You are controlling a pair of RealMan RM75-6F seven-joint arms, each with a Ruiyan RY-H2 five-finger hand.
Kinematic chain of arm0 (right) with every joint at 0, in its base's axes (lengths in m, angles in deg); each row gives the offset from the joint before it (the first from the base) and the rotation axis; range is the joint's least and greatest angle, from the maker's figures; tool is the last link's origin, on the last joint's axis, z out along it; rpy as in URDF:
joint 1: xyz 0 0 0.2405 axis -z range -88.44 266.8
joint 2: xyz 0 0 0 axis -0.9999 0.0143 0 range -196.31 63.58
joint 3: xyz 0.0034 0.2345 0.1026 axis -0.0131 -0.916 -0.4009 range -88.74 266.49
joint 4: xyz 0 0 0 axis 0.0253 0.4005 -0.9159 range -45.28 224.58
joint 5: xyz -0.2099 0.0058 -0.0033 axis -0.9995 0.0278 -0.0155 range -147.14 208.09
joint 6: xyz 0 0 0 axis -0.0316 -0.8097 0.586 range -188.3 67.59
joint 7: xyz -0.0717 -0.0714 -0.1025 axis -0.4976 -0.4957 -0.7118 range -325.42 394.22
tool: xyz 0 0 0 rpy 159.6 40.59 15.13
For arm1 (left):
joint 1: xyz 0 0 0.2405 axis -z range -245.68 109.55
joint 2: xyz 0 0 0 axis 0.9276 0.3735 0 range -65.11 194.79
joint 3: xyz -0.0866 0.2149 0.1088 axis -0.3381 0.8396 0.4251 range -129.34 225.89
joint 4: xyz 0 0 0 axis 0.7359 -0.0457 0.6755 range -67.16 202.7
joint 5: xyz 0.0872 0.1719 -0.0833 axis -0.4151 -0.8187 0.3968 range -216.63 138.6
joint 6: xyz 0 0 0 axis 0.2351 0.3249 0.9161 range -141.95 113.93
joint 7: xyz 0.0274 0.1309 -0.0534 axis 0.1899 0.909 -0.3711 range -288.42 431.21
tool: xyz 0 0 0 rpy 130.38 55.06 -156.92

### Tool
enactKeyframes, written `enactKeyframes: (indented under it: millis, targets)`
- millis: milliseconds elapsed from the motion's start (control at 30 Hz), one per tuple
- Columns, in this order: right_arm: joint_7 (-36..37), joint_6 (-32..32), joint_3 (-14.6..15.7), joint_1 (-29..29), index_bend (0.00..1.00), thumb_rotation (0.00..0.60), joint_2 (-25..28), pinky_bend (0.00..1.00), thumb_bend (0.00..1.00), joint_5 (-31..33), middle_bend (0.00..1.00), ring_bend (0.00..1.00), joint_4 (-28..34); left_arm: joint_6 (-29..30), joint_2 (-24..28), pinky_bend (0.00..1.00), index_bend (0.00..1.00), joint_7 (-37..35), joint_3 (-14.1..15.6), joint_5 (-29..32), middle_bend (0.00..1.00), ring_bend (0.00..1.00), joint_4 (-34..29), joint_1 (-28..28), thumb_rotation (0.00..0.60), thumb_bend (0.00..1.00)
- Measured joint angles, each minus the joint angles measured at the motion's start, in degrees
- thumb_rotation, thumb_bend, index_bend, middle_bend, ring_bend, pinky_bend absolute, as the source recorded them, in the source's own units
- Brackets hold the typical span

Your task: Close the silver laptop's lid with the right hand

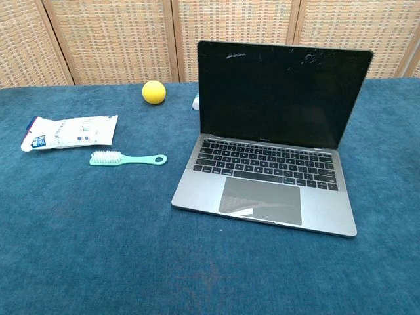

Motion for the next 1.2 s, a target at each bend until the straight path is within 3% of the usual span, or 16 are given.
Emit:
enactKeyframes:
  millis: [200,533,733,1000,1200]
  targets:
    - [2.1,-9.4,-5.9,-8.0,0.03,0.6,3.5,0.0,1.0,8.6,0.03,0.0,3.1,-1.4,-0.1,0.0,0.0,0.1,-0.4,1.7,0.0,0.0,0.3,0.6,0.6,0.0]
    - [-3.5,-17.4,-9.3,-16.6,0.04,0.6,4.1,0.0,1.0,22.4,0.03,0.0,5.4,-2.3,-0.1,0.0,0.0,0.3,-0.7,3.0,0.0,0.0,0.4,1.2,0.6,0.0]
    - [-7.9,-22.3,-9.2,-22.9,0.04,0.6,3.3,0.0,1.0,32.9,0.03,0.0,5.7,-2.5,0.0,0.0,0.0,0.1,-0.8,3.5,0.0,0.0,0.5,1.3,0.6,0.0]
    - [-14.1,-23.8,-6.9,-30.6,0.05,0.6,-0.5,0.0,1.0,44.4,0.1,0.0,3.8,-3.1,0.3,0.0,0.0,-0.7,-1.1,4.4,0.0,0.0,0.8,1.5,0.6,0.0]
    - [-17.4,-21.2,-5.4,-34.1,0.12,0.6,-3.7,0.1,1.0,49.4,0.21,0.11,2.4,-3.9,0.6,0.0,0.0,-1.5,-1.1,4.8,0.0,0.0,1.0,1.8,0.6,0.0]
